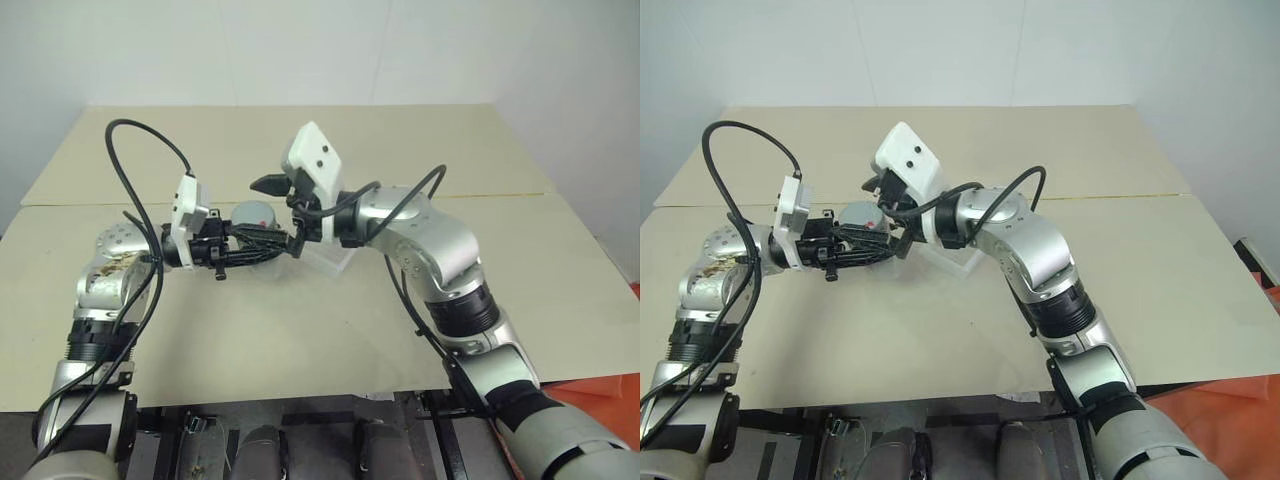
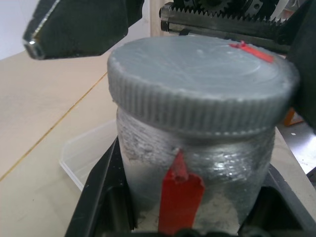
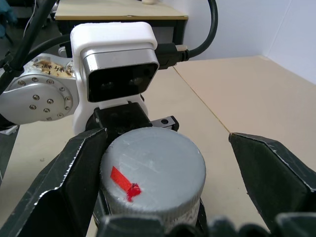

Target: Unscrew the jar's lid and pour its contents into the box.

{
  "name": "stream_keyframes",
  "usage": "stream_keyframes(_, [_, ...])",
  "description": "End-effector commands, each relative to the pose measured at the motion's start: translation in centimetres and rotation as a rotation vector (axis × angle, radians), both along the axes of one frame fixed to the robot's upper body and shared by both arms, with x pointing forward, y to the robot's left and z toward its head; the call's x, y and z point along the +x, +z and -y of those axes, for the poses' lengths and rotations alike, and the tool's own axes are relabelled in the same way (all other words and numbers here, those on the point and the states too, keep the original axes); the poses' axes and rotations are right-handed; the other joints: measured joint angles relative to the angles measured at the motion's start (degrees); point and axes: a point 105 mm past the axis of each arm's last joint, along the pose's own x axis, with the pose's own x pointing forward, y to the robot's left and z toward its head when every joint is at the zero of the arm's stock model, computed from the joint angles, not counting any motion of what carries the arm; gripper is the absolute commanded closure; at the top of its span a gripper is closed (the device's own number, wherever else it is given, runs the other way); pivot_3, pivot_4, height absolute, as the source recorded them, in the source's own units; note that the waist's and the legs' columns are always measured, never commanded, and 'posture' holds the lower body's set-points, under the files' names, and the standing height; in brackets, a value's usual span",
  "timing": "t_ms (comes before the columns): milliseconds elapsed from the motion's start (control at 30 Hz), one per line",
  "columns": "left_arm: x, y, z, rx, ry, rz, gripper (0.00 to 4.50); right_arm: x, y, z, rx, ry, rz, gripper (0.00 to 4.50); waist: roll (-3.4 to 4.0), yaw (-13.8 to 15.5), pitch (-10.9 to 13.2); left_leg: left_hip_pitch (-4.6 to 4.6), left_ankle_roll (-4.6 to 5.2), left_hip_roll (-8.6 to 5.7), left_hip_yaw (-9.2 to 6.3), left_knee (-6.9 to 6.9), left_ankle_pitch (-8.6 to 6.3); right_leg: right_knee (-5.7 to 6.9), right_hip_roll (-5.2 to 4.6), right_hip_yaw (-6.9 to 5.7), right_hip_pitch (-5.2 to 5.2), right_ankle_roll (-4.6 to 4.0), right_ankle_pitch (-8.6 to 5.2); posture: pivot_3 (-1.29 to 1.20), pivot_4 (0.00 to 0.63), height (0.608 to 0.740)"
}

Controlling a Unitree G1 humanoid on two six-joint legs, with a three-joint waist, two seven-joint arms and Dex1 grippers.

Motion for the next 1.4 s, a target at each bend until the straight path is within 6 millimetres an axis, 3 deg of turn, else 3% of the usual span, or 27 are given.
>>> stream_keyframes(33, [-0.5,1.3,-0.5,0.004,-0.002,0.058,2.56,0.7,1.1,1.6,0.009,-0.057,0.061,0.02,0.0,0.0,0.0,0.0,0.0,0.0,0.0,0.0,0.0,0.0,0.0,0.0,0.0,0.0,0.0,0.0,0.15,0.74])
stream_keyframes(600, [-1.0,1.3,-1.0,0.014,-0.003,0.047,2.56,1.6,0.8,5.6,-0.006,-0.156,0.049,0.02,0.0,0.1,0.0,0.0,0.0,0.0,0.0,0.0,0.0,-0.01,0.0,0.0,0.0,0.0,0.0,0.0,0.15,0.74])
stream_keyframes(800, [-0.6,1.5,-0.9,0.012,0.006,0.052,2.56,0.4,0.8,6.1,-0.03,-0.086,0.066,0.02,0.0,0.1,0.0,-0.01,0.01,0.0,0.0,-0.01,-0.01,-0.02,0.0,0.0,0.0,0.0,0.0,0.0,0.15,0.74])
stream_keyframes(900, [-0.3,1.5,-0.7,0.006,0.01,0.056,2.56,-1.4,1.6,5.5,0.007,0.014,0.059,0.02,0.0,0.1,0.0,-0.01,0.02,0.0,0.0,0.0,-0.01,-0.03,0.0,0.0,0.0,0.0,0.0,0.0,0.15,0.74])
stream_keyframes(1033, [-0.1,1.5,-0.2,-0.003,0.005,0.06,2.56,-2.4,2.3,4.4,0.048,0.065,0.041,0.02,0.0,0.0,0.0,0.01,0.02,0.0,0.0,0.0,-0.01,-0.01,0.0,0.0,0.02,0.0,0.0,0.0,0.15,0.74])
stream_keyframes(1200, [-0.3,1.3,0.5,-0.011,-0.016,0.06,2.56,-2.8,2.0,2.4,0.038,0.085,0.048,0.02,0.0,0.1,0.0,0.01,0.01,0.0,0.0,0.0,-0.01,0.0,0.0,0.0,0.01,0.0,0.0,0.0,0.15,0.74])
stream_keyframes(1400, [-0.3,1.6,0.8,-0.015,-0.034,0.068,2.56,-1.9,2.1,0.9,0.028,0.044,0.053,0.02,0.0,0.1,0.0,0.01,0.01,0.0,0.0,0.01,-0.01,0.0,0.0,0.0,0.01,0.0,0.0,0.0,0.15,0.74])
